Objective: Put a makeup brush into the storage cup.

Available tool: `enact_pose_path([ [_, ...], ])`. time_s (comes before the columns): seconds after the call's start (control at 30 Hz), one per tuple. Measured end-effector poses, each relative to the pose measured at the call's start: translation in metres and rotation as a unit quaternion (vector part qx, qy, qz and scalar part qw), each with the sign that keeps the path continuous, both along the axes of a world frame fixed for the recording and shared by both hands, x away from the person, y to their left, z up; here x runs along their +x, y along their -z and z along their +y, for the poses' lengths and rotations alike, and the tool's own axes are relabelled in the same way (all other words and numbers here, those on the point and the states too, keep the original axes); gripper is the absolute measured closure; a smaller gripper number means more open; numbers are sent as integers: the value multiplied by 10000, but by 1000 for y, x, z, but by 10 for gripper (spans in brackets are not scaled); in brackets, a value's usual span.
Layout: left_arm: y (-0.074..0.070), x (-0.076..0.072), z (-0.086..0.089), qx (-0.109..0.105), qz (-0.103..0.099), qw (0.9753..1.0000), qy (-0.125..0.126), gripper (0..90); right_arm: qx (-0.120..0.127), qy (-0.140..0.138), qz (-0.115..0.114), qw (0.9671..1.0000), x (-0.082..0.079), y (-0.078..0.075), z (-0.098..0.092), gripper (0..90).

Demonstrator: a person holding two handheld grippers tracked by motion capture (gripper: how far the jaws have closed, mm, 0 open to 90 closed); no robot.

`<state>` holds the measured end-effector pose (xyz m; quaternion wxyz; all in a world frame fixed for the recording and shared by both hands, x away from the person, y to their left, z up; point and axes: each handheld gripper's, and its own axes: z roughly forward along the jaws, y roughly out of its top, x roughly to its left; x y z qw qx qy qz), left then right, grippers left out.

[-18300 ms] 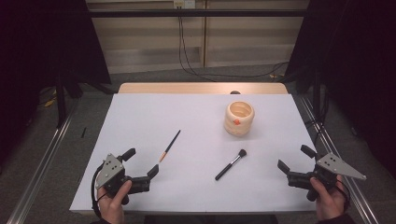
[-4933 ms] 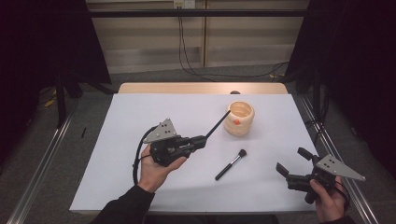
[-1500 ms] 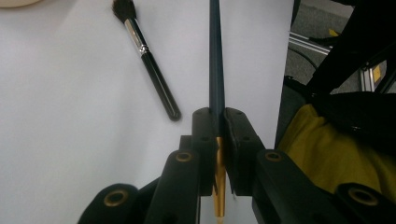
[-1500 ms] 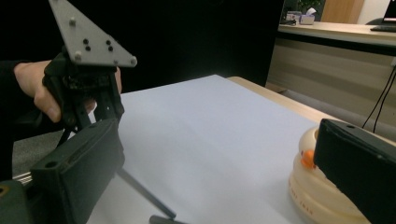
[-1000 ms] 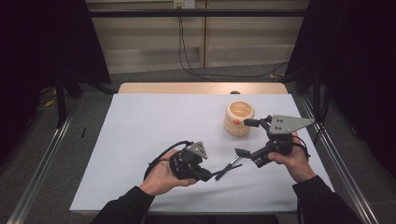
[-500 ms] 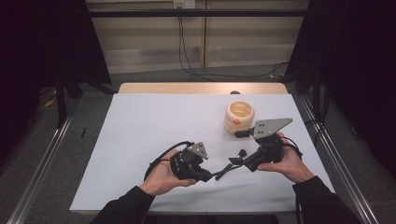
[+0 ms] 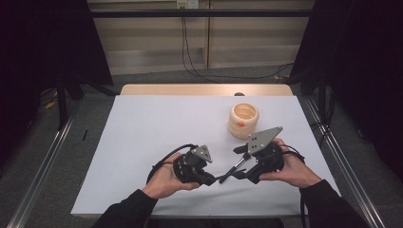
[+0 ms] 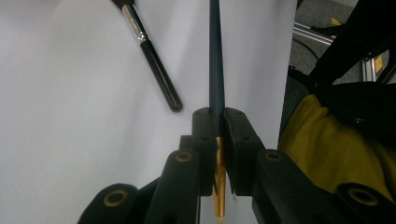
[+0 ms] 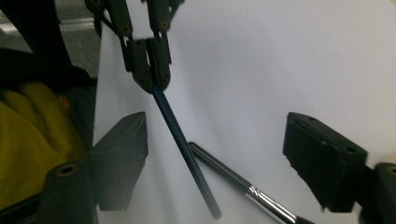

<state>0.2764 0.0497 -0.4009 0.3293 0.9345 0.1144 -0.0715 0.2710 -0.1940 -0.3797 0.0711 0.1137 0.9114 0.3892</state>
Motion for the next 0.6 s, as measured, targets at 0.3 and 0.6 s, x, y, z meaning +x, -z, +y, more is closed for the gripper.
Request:
enact_pose_path([
  [0.3, 1, -3, -2, 26, 39, 10000, 10, 836, -732, -243, 356, 9964, -1, 4, 4, 242],
  [0.6, 5, -6, -7, 143, 18, 9998, 133, 836, -1236, -778, 597, 9875, -5, 15, 13, 516],
])
